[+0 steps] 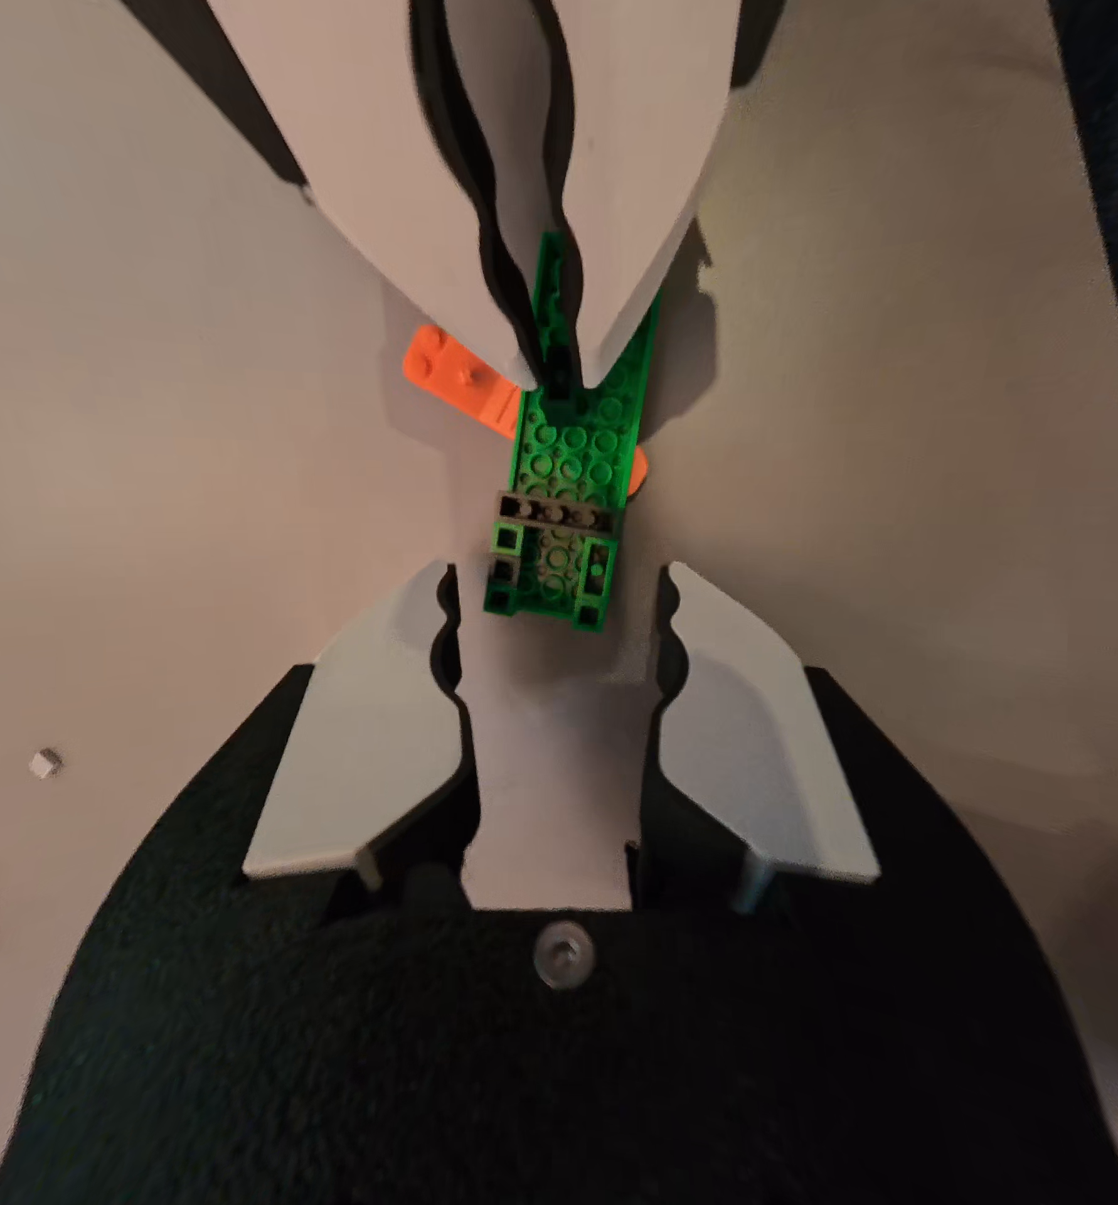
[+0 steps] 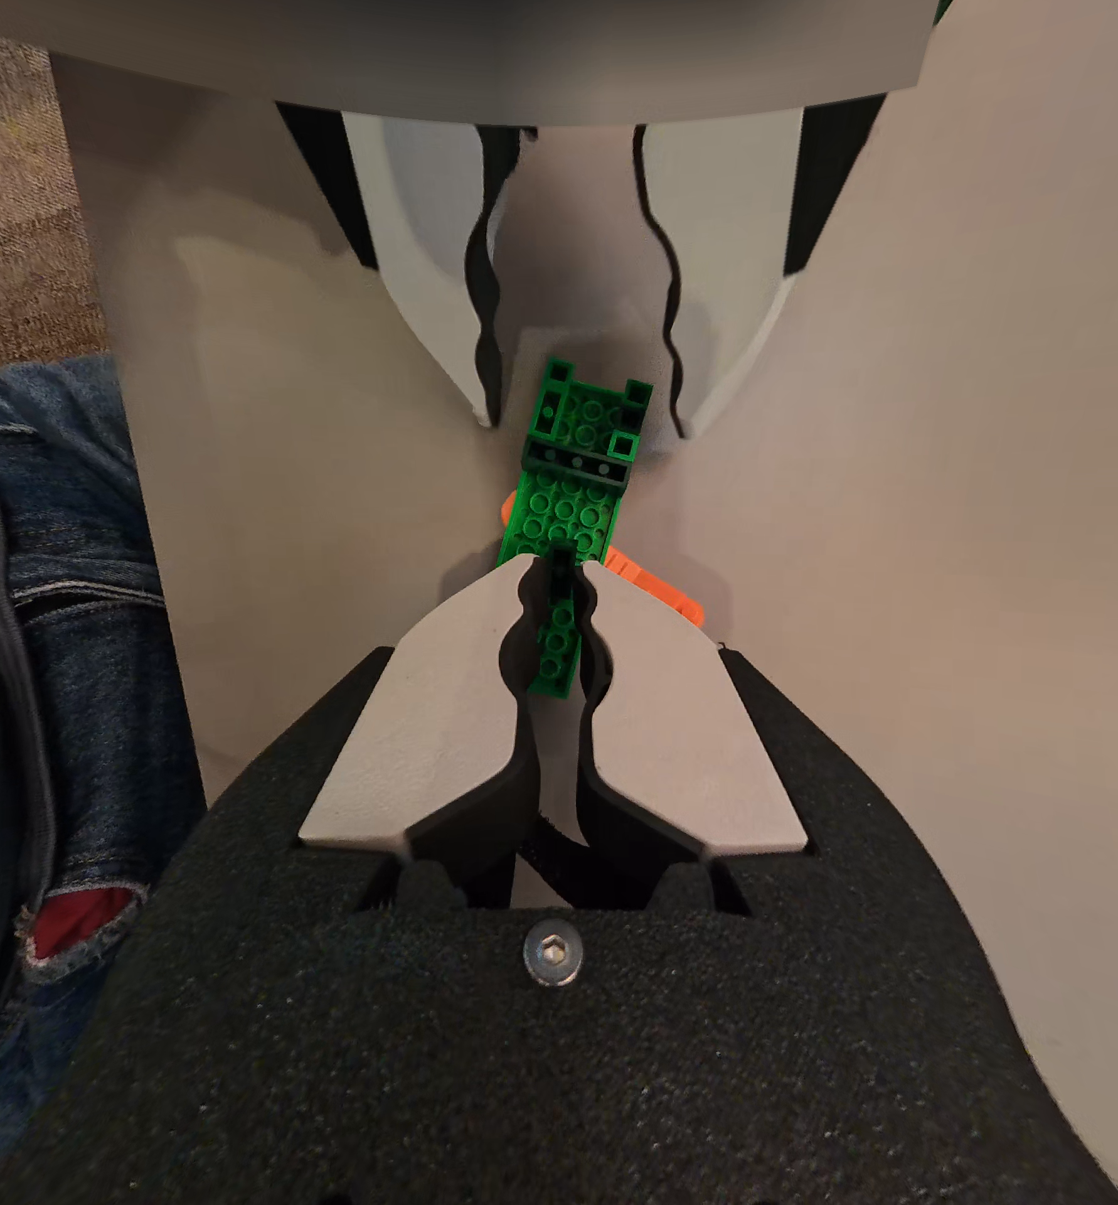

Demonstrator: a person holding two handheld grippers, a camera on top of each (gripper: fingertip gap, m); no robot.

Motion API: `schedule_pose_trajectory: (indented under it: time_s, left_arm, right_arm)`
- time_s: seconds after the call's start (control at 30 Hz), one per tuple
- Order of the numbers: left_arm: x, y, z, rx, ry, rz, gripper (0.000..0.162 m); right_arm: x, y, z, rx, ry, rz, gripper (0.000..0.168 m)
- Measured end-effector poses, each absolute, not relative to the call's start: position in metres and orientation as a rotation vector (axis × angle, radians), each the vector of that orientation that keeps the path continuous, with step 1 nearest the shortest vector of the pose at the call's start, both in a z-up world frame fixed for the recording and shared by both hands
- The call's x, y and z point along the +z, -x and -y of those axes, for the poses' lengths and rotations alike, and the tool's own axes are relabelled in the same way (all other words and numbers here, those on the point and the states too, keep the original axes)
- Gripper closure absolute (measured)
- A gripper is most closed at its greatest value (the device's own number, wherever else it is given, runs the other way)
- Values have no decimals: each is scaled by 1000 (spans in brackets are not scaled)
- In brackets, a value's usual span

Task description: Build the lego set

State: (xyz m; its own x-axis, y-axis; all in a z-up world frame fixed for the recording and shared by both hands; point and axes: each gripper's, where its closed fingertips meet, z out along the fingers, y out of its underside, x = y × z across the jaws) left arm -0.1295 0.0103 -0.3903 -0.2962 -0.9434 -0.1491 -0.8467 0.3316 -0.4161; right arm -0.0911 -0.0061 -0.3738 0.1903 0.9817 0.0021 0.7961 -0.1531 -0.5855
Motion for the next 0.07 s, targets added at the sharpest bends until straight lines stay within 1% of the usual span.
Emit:
schedule_pose_trajectory:
  time_s: [0.03,0.07]
  left_arm:
    - [-390,131,-11,-391,1583,-2233,103]
    - [-391,132,-10,-426,1582,-2233,103]
  right_arm:
    - [-374,91,6,541,2012,1656,161]
    - [-374,91,7,548,2014,1653,161]
